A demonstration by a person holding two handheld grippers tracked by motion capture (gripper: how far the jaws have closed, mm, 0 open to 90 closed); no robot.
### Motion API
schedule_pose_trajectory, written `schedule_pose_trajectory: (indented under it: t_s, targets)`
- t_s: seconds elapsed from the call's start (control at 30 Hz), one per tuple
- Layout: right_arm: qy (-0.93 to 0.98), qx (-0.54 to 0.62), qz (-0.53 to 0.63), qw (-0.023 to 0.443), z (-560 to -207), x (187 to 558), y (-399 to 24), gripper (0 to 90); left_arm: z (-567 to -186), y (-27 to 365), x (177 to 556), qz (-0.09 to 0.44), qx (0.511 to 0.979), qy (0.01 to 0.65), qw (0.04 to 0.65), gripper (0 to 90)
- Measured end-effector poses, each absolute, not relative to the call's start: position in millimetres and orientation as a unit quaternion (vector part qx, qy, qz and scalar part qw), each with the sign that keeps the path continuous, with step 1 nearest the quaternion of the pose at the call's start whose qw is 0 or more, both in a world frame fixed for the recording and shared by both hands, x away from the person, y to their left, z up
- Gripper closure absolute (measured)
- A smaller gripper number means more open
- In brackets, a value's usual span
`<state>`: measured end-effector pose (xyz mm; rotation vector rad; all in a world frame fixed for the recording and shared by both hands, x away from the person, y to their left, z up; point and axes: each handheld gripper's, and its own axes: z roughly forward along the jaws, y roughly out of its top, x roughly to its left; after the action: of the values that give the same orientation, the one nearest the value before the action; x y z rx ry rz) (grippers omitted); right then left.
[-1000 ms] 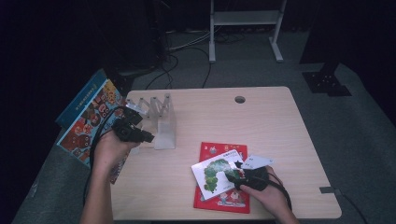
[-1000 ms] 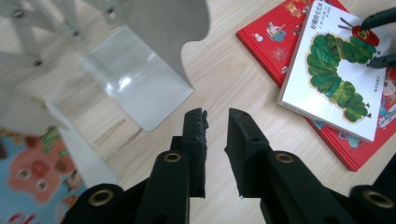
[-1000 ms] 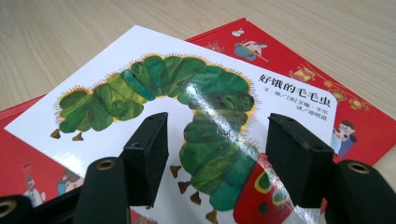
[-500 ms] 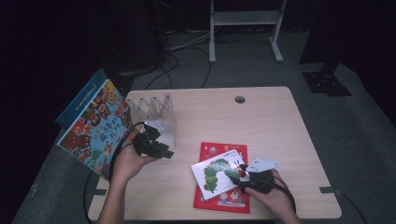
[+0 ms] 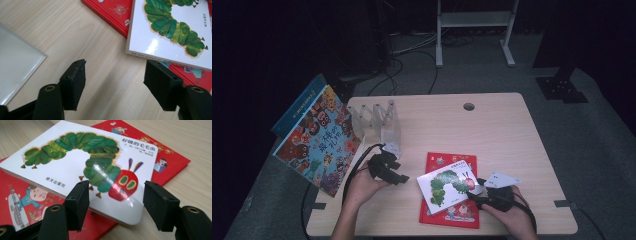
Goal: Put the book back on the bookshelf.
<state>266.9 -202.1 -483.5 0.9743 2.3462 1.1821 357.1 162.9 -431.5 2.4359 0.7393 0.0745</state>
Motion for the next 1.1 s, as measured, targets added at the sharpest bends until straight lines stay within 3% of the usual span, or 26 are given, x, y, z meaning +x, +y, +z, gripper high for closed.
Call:
schedule_pose_trajectory:
  t_s: [0.27, 0.63, 1.1]
  targets:
    - [0.825, 0.353, 0.411, 0.161, -489.7, 260.9, -210.2, 36.2, -453.3, 157.6, 351.8, 0.031, 0.921, 0.258, 0.290, 19.7]
    - [0.822, 0.360, 0.418, 0.140, -497.4, 262.9, -212.9, 33.6, -461.4, 158.5, 350.7, 0.020, 0.919, 0.254, 0.301, 17.3]
    - [0.835, 0.331, 0.415, 0.145, -495.5, 280.6, -192.9, 34.1, -458.7, 160.5, 351.4, 0.015, 0.914, 0.257, 0.313, 10.8]
